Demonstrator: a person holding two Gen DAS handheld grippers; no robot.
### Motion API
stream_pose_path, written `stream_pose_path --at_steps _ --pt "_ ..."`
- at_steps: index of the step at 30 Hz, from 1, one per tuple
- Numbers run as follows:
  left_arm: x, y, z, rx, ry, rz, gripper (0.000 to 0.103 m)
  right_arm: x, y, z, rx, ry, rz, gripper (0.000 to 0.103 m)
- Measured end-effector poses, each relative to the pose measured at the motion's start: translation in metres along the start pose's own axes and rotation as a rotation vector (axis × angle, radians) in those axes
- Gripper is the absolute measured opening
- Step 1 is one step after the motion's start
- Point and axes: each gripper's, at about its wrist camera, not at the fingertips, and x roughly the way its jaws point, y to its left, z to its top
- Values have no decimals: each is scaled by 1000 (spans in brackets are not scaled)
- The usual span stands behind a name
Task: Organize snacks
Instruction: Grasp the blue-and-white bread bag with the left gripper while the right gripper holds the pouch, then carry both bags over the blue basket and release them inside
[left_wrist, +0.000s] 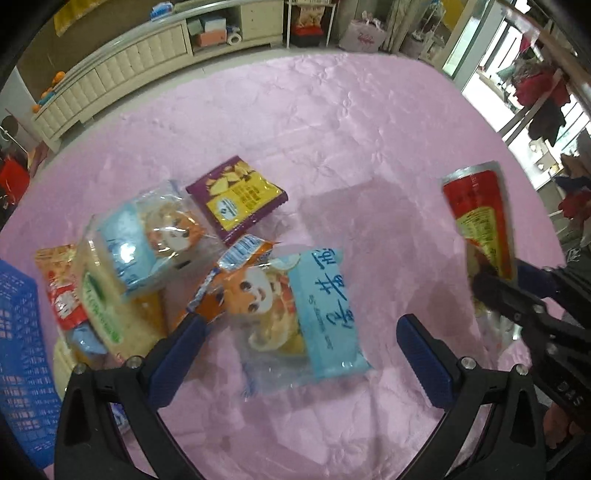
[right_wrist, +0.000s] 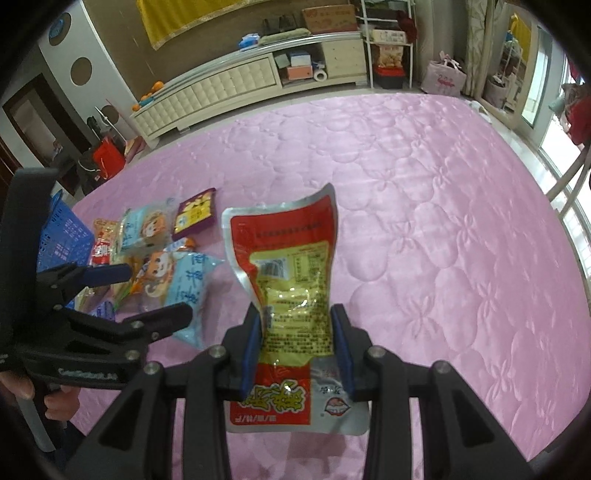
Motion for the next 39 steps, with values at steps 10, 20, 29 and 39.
stream_pose_path --at_steps 10,20,29,39 --pt "27 -1 2 -14 58 -8 64 9 1 -3 1 34 -2 41" --pt "-24 13 -46 -13 -47 -27 63 -21 39 -11 -68 23 -33 41" --pt "-92 51 -90 -34 -181 -73 63 -66 100 -15 -133 -14 -20 41" --pt "-183 142 -116 -104 -330 -99 63 -107 194 -1 -233 -108 25 41"
